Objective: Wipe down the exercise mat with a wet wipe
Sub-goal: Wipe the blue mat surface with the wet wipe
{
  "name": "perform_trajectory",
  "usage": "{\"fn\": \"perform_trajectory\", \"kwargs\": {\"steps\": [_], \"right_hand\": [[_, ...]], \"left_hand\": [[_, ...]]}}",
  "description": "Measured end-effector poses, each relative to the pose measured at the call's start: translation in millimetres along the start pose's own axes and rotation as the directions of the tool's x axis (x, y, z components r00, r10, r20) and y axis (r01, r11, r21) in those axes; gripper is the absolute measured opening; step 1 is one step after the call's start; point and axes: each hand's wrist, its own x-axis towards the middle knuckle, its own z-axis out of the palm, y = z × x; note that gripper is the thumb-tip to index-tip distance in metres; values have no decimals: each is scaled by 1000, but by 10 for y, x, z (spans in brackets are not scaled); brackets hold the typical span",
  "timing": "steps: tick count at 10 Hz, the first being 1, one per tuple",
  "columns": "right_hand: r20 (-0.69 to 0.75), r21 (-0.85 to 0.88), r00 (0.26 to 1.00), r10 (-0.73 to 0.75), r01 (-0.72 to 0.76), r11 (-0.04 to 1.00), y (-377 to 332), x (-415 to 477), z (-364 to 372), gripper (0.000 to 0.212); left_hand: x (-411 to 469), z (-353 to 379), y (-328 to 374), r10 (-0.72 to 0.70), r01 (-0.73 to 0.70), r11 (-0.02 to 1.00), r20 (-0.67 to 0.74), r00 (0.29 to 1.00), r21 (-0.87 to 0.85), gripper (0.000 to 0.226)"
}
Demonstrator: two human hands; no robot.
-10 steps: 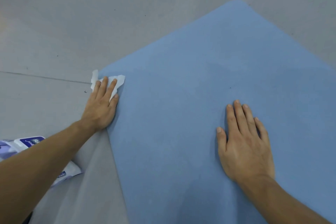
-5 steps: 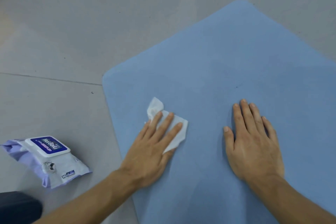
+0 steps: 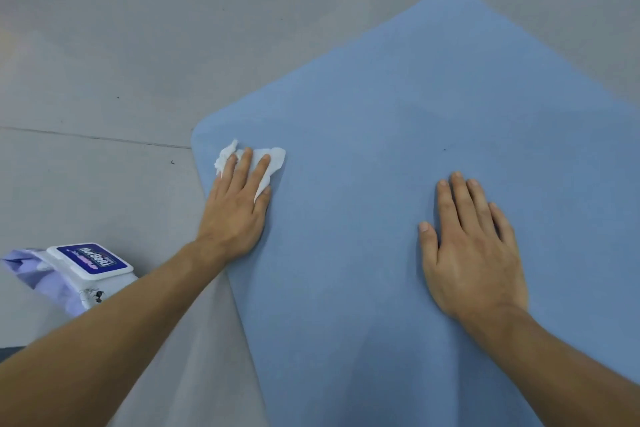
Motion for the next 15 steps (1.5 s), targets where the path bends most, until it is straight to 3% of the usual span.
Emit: {"fn": "perform_trajectory", "kwargs": {"steps": [2, 4, 5, 7, 9, 11, 13, 14, 15], "right_hand": [[23, -5, 1000, -2, 3, 1000, -3, 2, -17, 70], [22, 10, 1000, 0, -1, 1000, -6, 4, -38, 70], [33, 2, 999, -4, 3, 1000, -10, 7, -45, 70], [41, -3, 999, -10, 10, 1000, -7, 0, -48, 70], [28, 3, 1000, -11, 11, 1000, -5, 3, -34, 69], [32, -1, 999, -12, 12, 1000, -5, -2, -49, 69], [33, 15, 999, -10, 10, 1000, -17, 8, -68, 70], [37, -1, 999, -17, 17, 1000, -9, -1, -72, 69], [37, 1, 999, -15, 15, 1000, -9, 0, -65, 66]], "left_hand": [[-463, 55, 455, 167, -174, 983, 121, 979, 52, 59], [-1166, 296, 1120, 506, -525, 844, 166, 846, 105, 61], [-1140, 279, 1059, 506, -520, 849, 140, 851, 93, 58], [-701, 105, 458, 193, -198, 979, 96, 976, 38, 61], [-601, 84, 153, 100, -100, 995, 56, 993, -14, 58], [-902, 125, 447, 139, -143, 989, 96, 986, 35, 59], [-1637, 340, 1068, 408, -424, 899, 144, 902, 108, 62], [-1845, 408, 1196, 485, -507, 853, 169, 858, 126, 65], [-1766, 361, 1111, 475, -493, 863, 156, 866, 109, 60]]}}
